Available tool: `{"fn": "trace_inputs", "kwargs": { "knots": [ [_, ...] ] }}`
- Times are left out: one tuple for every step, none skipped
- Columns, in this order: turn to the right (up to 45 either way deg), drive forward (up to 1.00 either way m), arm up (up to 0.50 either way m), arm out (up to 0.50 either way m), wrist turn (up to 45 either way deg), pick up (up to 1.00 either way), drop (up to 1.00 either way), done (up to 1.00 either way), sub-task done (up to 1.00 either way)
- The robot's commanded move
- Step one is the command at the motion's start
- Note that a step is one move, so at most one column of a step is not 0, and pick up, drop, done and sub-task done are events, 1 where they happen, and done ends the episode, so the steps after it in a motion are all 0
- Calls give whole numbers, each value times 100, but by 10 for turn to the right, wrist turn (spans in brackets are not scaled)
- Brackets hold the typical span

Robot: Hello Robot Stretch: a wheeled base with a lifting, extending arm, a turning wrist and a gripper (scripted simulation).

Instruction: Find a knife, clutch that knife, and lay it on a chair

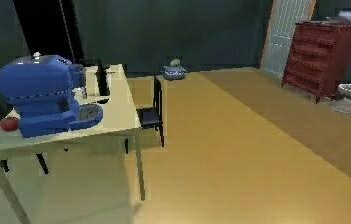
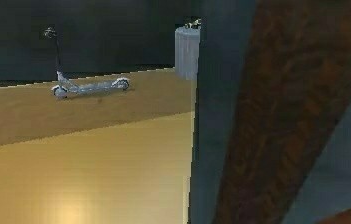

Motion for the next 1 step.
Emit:
{"fn": "trace_inputs", "kwargs": {
  "knots": [
    [0,25,0,0,0,0,0,0,0]
  ]
}}
